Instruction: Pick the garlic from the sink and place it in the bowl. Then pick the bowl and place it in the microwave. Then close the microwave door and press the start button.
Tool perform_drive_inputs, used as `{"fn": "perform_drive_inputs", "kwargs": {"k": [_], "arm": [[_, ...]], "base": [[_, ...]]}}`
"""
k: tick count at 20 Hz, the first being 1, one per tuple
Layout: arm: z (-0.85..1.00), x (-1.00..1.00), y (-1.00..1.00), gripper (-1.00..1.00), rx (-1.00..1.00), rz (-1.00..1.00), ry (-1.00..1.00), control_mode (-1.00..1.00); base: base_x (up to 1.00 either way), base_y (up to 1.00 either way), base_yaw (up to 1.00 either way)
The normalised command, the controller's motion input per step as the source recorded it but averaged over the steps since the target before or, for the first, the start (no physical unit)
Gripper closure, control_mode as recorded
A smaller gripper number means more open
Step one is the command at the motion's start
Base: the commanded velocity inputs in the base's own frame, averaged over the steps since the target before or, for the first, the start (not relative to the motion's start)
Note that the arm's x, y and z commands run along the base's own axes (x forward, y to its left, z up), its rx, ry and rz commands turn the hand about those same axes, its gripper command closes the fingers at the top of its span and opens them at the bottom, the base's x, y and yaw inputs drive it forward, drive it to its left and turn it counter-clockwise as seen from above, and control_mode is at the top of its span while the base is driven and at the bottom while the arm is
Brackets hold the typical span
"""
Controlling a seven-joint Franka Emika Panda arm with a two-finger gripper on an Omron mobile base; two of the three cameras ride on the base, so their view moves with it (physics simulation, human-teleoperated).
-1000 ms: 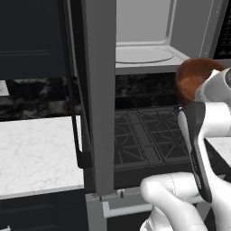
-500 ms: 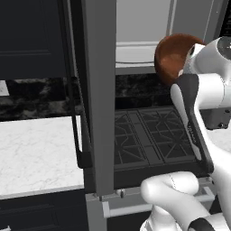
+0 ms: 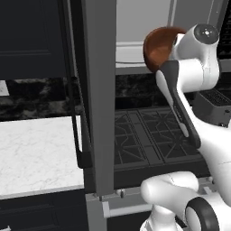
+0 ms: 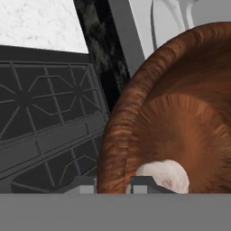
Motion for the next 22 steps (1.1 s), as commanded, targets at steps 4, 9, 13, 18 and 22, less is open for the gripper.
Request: {"fn": "perform_drive_inputs", "kwargs": {"k": [4,9,13,18,22], "arm": [[0.18,0.64,0.03,1.00,-0.07,0.08,0.00,-1.00],[0.23,0.47,0.10,1.00,-0.03,0.10,0.00,-1.00],[0.00,0.61,0.04,1.00,0.00,0.10,0.01,-1.00],[0.02,0.57,0.00,1.00,-0.02,0.07,0.00,-1.00],[0.02,0.57,0.00,1.00,-0.02,0.04,0.02,-1.00]], "base": [[0.00,0.00,0.00],[0.00,0.00,0.00],[0.00,0.00,0.00],[0.00,0.00,0.00],[0.00,0.00,0.00]]}}
